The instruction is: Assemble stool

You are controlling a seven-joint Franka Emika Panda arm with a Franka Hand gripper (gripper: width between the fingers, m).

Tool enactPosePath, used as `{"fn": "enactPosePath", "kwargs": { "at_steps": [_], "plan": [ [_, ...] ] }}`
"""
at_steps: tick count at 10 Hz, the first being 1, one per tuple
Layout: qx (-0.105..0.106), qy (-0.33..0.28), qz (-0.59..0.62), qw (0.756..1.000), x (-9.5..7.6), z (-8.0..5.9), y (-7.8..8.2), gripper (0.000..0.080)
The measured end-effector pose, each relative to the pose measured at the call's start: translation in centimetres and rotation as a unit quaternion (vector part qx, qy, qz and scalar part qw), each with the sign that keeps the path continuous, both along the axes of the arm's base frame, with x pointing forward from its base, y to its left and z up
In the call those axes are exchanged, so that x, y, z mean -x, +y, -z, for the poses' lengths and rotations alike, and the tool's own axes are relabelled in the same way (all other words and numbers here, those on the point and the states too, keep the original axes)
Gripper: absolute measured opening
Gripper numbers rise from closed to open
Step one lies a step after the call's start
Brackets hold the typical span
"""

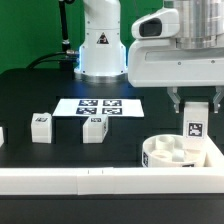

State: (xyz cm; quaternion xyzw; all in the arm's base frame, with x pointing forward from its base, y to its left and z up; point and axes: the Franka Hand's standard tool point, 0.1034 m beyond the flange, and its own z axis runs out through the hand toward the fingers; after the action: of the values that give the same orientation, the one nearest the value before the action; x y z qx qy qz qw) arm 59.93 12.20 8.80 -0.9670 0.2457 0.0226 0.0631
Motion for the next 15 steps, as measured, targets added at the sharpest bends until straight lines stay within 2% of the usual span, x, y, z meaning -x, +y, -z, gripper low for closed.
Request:
{"fn": "enactPosePath", "kwargs": {
  "at_steps": [2, 6, 7, 9, 11, 12, 13, 14, 15],
  "plan": [
    [-0.004, 0.009, 0.081, 0.997, 0.0, 0.0, 0.3, 0.0334],
    [-0.015, 0.035, 0.237, 0.971, 0.0, 0.1, 0.7, 0.0334],
    [-0.02, 0.047, 0.3, 0.952, 0.0, 0.1, 0.8, 0.0334],
    [-0.048, 0.052, 0.421, 0.904, -0.4, 0.1, 1.0, 0.0334],
    [-0.07, 0.064, 0.53, 0.843, -0.6, 0.2, 1.3, 0.0334],
    [-0.074, 0.072, 0.559, 0.822, -0.7, 0.2, 1.2, 0.0334],
    [-0.074, 0.072, 0.558, 0.824, -0.7, 0.2, 1.3, 0.0402],
    [-0.074, 0.07, 0.545, 0.832, -0.6, 0.3, 1.3, 0.0402],
    [-0.074, 0.067, 0.528, 0.843, -0.6, 0.2, 1.4, 0.0554]
  ]
}}
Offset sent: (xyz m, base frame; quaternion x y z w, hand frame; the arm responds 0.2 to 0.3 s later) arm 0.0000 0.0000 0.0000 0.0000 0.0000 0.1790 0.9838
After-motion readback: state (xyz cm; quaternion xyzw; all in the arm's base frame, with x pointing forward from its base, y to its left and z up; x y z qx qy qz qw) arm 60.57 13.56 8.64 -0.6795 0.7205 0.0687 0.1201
